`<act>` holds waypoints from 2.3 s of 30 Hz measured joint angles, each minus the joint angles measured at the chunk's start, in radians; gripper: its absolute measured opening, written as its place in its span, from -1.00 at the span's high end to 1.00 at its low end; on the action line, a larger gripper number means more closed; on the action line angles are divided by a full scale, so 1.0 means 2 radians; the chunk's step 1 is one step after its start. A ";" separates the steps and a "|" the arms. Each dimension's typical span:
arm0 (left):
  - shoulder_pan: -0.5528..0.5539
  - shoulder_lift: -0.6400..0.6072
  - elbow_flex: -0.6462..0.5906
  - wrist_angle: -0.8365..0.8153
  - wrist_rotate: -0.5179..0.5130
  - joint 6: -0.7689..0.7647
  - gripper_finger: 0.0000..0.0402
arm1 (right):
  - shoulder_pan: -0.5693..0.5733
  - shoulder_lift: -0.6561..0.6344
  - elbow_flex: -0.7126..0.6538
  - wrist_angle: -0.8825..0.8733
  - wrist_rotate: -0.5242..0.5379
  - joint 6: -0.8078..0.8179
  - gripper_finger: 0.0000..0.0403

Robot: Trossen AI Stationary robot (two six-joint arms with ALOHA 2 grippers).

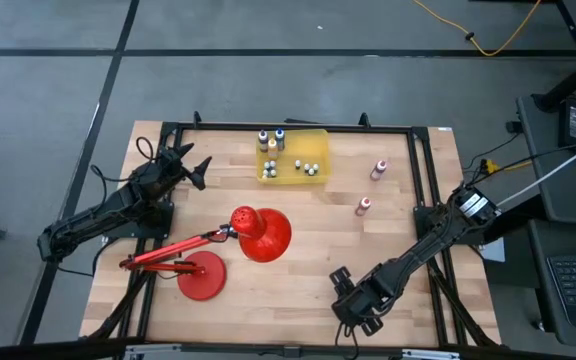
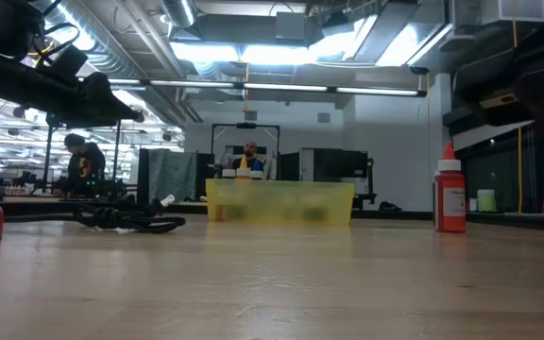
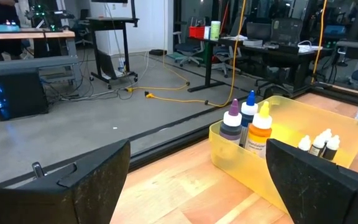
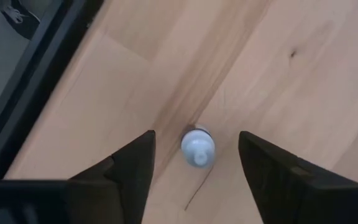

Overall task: Pick & Place food coloring
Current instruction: Put the purple food coloring bottle into the yellow bin

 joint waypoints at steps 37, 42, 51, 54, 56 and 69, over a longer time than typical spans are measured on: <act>0.000 0.000 0.000 0.000 0.000 0.000 -0.81 | -0.196 -0.091 0.032 -0.170 0.048 -0.043 0.69; 0.000 0.000 0.000 0.000 0.000 0.000 -0.82 | -0.295 -0.097 0.038 -0.177 0.054 -0.105 0.68; 0.000 0.000 0.000 0.000 0.000 0.000 -0.81 | -0.422 -0.078 0.120 -0.174 0.065 -0.203 0.68; 0.000 0.000 0.000 0.000 0.000 0.000 -0.82 | -0.451 -0.056 0.157 -0.173 0.066 -0.225 0.69; 0.000 0.000 0.000 0.000 0.000 0.000 -0.81 | -0.469 -0.037 0.182 -0.171 0.066 -0.238 0.69; 0.000 0.000 0.000 0.000 0.000 0.000 -0.81 | -0.517 0.084 0.253 -0.126 0.019 -0.244 0.67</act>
